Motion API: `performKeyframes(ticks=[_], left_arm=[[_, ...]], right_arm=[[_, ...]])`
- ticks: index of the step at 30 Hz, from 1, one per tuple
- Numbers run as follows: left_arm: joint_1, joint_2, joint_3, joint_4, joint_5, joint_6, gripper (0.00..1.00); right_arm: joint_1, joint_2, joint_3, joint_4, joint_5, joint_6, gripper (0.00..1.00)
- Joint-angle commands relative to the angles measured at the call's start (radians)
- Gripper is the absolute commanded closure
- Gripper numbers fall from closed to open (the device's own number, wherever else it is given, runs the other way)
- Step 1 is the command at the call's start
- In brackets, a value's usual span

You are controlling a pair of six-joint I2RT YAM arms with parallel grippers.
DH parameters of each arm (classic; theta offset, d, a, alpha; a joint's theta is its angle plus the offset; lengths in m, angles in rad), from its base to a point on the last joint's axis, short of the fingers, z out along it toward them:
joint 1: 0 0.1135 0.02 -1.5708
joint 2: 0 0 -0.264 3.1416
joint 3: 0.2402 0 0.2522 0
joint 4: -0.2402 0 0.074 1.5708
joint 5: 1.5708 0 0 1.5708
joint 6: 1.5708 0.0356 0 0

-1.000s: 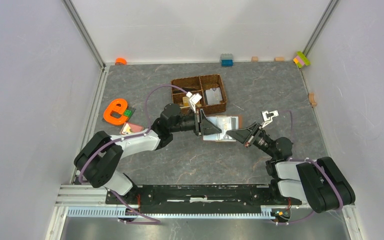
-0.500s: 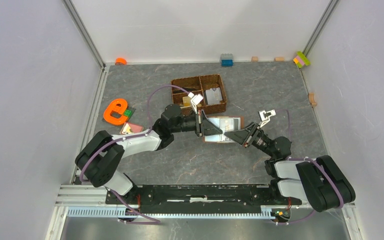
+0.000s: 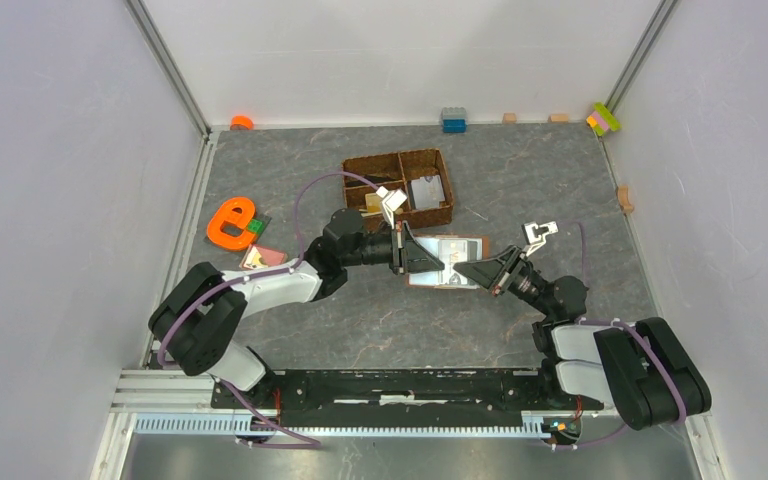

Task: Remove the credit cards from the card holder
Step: Remove the credit card from the card holder.

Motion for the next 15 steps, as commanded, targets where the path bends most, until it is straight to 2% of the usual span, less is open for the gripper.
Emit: performKeyframes(ticks=[1,6,10,15], left_arm=[[0.022,-0.050,0.024,0.018,0.006,0.021,0.98],[0.025,-0.057,0.021,0.021,0.005,0.021,0.98],[0.028,-0.062,0.018,0.020,0.004,0.021,0.98],[0.031,-0.061,0.017,0.017,0.001,0.021,0.98]], right_arm=[[-0.034,0.006,-0.013,0.488,0.034,0.024,0.81],[-0.039,0.006,-0.013,0.488,0.030,0.027,0.82],[-0.042,0.003,-0.013,0.488,0.029,0.029,0.75],[-0.045,0.001,-0.011,0.488,0.026,0.031,0.72]])
